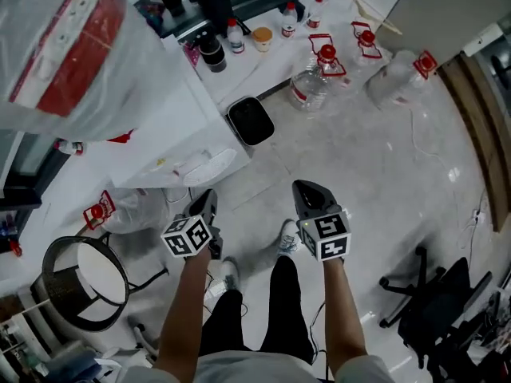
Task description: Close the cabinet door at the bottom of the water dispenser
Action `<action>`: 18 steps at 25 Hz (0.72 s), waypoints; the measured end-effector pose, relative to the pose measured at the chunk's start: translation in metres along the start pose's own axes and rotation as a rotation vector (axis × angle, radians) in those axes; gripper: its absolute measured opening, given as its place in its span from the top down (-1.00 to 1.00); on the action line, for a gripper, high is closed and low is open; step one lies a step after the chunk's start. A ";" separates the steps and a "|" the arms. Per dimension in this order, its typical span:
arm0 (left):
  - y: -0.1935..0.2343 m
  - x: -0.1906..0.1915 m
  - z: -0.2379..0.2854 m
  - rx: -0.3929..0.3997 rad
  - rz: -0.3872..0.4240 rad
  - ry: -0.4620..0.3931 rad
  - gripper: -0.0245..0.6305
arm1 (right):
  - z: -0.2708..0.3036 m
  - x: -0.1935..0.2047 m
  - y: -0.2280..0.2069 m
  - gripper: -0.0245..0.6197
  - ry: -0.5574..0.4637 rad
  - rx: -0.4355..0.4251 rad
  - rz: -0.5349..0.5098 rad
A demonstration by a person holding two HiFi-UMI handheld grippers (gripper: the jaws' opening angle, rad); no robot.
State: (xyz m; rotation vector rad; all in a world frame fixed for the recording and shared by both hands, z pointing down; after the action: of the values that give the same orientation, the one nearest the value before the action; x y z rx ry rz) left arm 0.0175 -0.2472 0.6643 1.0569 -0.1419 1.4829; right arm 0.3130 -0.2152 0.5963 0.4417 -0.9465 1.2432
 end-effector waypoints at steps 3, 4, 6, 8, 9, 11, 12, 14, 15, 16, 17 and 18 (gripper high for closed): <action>0.002 -0.055 -0.065 0.018 0.166 -0.062 0.85 | -0.026 -0.040 0.041 0.84 -0.033 0.013 -0.078; 0.004 -0.074 -0.084 0.025 0.207 -0.087 0.85 | -0.035 -0.056 0.054 0.84 -0.052 0.021 -0.104; 0.008 -0.110 -0.121 0.035 0.286 -0.137 0.85 | -0.051 -0.088 0.079 0.84 -0.093 0.033 -0.162; 0.009 -0.141 -0.161 0.032 0.393 -0.168 0.85 | -0.068 -0.116 0.106 0.84 -0.129 0.049 -0.218; 0.008 -0.154 -0.180 0.023 0.455 -0.178 0.85 | -0.078 -0.128 0.120 0.84 -0.147 0.062 -0.241; 0.003 -0.176 -0.217 -0.004 0.569 -0.209 0.85 | -0.099 -0.154 0.144 0.84 -0.198 0.087 -0.267; -0.001 -0.187 -0.234 -0.013 0.614 -0.232 0.85 | -0.111 -0.168 0.155 0.84 -0.230 0.094 -0.274; -0.011 -0.204 -0.264 -0.006 0.694 -0.277 0.85 | -0.132 -0.193 0.178 0.84 -0.288 0.103 -0.293; -0.016 -0.212 -0.277 0.007 0.729 -0.296 0.85 | -0.142 -0.204 0.191 0.84 -0.308 0.107 -0.309; -0.021 -0.219 -0.291 0.020 0.757 -0.316 0.85 | -0.151 -0.214 0.203 0.84 -0.325 0.110 -0.326; -0.026 -0.227 -0.304 0.033 0.774 -0.338 0.85 | -0.159 -0.223 0.215 0.84 -0.339 0.113 -0.344; -0.030 -0.233 -0.318 0.046 0.780 -0.363 0.85 | -0.167 -0.230 0.226 0.84 -0.351 0.117 -0.361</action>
State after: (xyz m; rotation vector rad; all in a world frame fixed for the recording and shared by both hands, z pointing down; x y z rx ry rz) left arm -0.1594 -0.2071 0.3133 1.3850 -0.8596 1.9617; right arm 0.1570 -0.1599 0.2723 0.9040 -1.0353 0.9082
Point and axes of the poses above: the fingertips, and each gripper's own axes: z forward along the fingers, y to its left, x out of its underside, the point moved 9 cm from there along -z, backward along the fingers, and after that the axes turned 1 degree about z, right-handed, at the moved point
